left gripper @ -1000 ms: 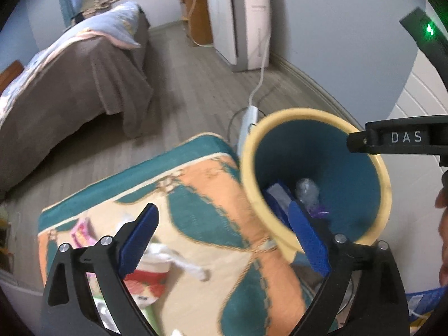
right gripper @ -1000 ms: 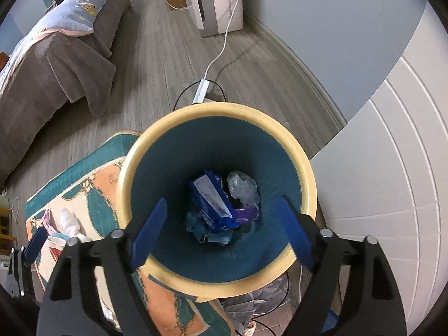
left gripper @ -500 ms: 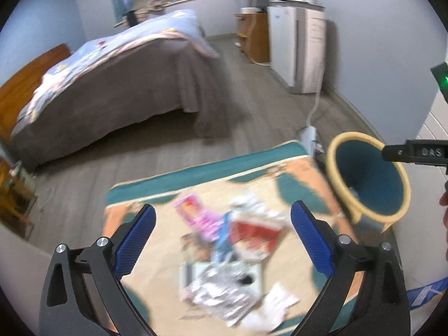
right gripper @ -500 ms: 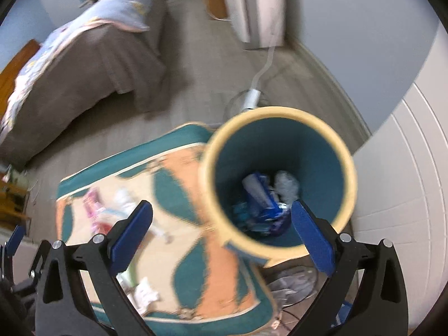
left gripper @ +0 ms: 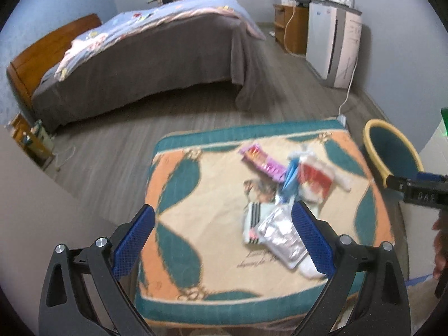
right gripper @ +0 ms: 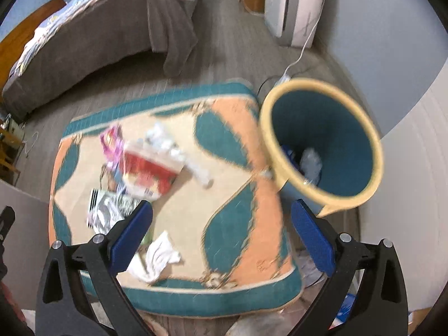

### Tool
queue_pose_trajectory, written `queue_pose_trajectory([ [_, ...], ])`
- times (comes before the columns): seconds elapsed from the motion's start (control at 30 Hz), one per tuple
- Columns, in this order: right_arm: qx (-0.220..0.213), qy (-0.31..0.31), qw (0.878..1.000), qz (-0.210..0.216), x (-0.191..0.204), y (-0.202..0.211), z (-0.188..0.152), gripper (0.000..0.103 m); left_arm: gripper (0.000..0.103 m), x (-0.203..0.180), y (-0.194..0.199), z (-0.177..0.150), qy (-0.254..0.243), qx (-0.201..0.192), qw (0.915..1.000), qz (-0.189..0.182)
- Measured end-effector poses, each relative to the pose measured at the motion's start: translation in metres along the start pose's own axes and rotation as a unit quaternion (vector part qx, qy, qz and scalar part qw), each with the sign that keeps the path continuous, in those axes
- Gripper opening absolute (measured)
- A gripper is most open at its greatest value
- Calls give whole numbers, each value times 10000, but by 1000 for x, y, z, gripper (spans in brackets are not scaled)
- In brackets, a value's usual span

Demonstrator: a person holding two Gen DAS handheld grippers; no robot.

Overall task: Collect trash
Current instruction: 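Move both tools back over the trash on the cushion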

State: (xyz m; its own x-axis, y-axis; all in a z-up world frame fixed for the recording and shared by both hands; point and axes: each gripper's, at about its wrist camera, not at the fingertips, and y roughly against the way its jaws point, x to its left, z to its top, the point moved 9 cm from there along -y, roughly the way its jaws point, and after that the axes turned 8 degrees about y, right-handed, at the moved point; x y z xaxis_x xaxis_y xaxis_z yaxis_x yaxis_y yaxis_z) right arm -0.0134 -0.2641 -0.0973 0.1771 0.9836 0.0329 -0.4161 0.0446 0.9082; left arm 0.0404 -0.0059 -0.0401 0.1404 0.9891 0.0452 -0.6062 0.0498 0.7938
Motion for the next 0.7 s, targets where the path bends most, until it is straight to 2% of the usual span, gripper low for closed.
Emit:
queue_pose_trajectory([
  [0.2, 497, 293, 9983, 18, 43, -35, -41, 97, 97, 25, -1, -9, 311, 93, 9995, 3],
  [0.27, 621, 458, 9970, -56, 55, -45, -52, 92, 97, 30, 0, -9, 322, 68, 9995, 30],
  [0.4, 916, 647, 9937, 62, 75, -63, -68, 86, 97, 34, 0, -10, 256, 56, 9997, 17],
  [0.5, 1023, 784, 9917, 10, 81, -71, -72, 77, 97, 33, -2, -13, 242, 116, 9996, -12],
  [0.57, 1122, 774, 9907, 38, 83, -77, -74, 65, 97, 32, -4, -15, 227, 160, 9996, -55],
  [0.7, 1329, 748, 9881, 184, 87, -90, -80, 49, 97, 30, -7, -14, 219, 177, 9996, -91],
])
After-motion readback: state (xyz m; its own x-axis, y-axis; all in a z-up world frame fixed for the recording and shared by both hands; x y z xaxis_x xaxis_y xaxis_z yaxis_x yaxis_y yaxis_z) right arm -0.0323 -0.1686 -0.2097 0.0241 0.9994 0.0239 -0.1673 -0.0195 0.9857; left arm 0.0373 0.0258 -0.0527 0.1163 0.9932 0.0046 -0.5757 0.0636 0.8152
